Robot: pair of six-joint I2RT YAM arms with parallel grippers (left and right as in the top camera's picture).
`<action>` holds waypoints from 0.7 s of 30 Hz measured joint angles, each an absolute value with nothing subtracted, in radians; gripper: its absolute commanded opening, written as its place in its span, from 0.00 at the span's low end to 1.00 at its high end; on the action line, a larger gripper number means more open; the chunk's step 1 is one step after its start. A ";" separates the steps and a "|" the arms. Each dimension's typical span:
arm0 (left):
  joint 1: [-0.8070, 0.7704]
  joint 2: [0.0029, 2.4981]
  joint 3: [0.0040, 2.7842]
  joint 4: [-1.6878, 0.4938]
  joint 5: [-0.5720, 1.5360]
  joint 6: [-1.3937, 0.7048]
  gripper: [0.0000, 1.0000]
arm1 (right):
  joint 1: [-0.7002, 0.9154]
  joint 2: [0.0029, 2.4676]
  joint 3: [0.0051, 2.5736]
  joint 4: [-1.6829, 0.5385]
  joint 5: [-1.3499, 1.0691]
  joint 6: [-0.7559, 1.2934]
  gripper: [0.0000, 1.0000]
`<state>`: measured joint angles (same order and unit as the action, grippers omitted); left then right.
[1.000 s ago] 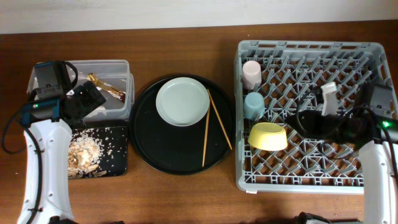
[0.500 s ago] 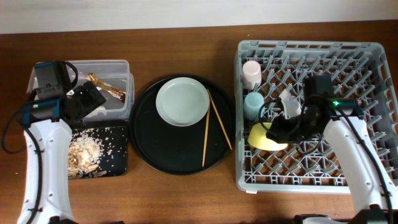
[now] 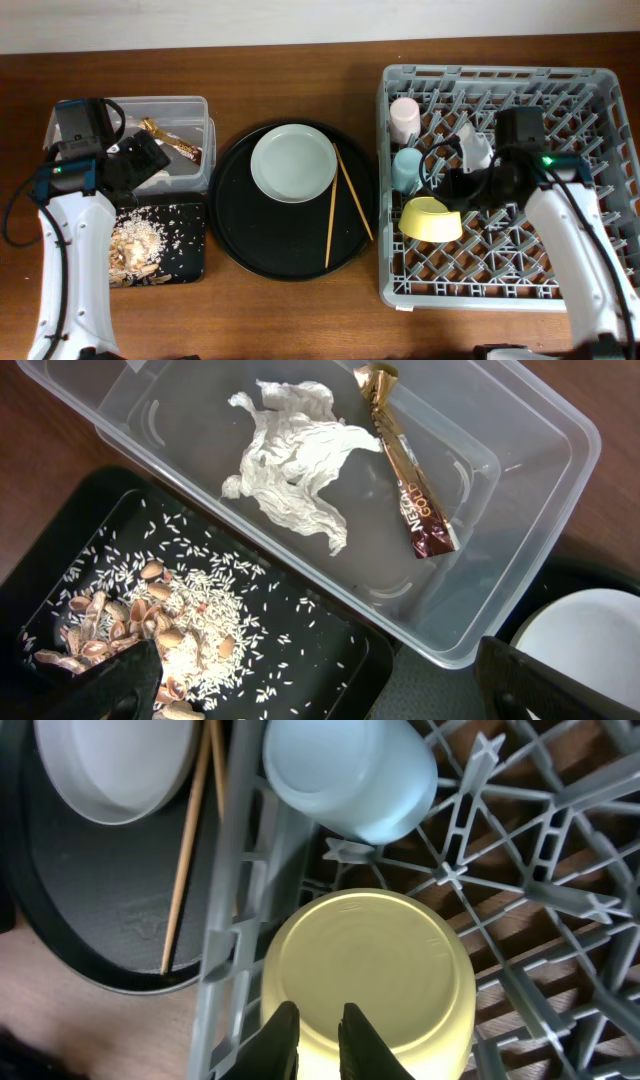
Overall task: Sort waste into correct bins and load items into the dishwasher rack
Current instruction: 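Lift the right gripper out of the rack and move left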
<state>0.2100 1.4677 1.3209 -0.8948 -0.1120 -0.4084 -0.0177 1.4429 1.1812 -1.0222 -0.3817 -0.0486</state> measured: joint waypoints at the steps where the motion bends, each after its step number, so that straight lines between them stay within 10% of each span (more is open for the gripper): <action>1: 0.210 1.468 1.321 -0.894 -0.112 -0.408 0.99 | -0.018 1.471 1.181 -1.015 -0.381 -0.049 0.16; 21: 0.210 1.468 1.321 -0.894 -0.112 -0.408 0.99 | 0.203 1.428 1.330 -1.148 -0.339 0.055 0.31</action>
